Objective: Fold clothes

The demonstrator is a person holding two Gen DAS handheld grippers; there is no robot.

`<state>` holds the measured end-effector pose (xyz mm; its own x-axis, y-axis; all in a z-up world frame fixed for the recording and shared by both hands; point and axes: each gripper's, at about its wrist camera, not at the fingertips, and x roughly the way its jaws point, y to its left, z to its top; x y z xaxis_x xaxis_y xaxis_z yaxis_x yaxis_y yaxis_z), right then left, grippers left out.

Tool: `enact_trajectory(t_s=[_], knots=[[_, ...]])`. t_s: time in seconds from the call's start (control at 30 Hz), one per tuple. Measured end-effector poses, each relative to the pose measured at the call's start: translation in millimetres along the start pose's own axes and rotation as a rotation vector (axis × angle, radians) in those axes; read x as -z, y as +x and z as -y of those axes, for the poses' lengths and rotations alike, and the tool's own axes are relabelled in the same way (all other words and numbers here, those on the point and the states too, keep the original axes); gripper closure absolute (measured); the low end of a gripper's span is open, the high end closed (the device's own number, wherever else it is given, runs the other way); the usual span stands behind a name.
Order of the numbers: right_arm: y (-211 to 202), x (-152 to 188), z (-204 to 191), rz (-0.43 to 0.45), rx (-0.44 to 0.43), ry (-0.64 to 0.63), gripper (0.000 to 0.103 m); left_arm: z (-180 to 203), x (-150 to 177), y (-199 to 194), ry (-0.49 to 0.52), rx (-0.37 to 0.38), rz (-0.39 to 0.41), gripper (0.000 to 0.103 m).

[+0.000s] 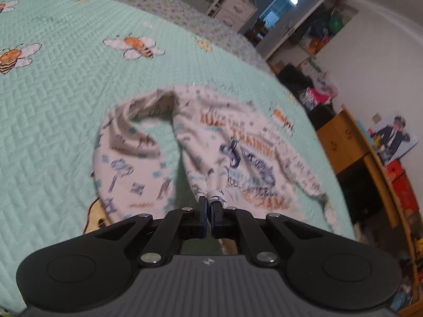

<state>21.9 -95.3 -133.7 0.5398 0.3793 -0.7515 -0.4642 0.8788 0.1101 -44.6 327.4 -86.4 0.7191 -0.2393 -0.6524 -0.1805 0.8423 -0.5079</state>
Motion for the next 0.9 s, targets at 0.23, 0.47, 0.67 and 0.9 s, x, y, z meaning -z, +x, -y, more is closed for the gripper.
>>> enact_trajectory(t_s=[0.23, 0.47, 0.67, 0.9], knots=[[-9, 5, 9, -0.111, -0.033, -0.043, 0.097, -9, 23, 22, 0.075, -0.084, -0.184, 0.102], [-39, -20, 35, 0.023, -0.046, 0.142, 0.073, -3, 29, 18, 0.169, -0.117, -0.223, 0.069], [-26, -64, 33, 0.12, -0.236, 0.283, 0.064, -25, 7, -4, 0.032, -0.139, -0.127, 0.066], [47, -115, -46, 0.061, -0.395, 0.187, 0.063, -27, -31, -22, 0.064, -0.186, 0.047, 0.055]])
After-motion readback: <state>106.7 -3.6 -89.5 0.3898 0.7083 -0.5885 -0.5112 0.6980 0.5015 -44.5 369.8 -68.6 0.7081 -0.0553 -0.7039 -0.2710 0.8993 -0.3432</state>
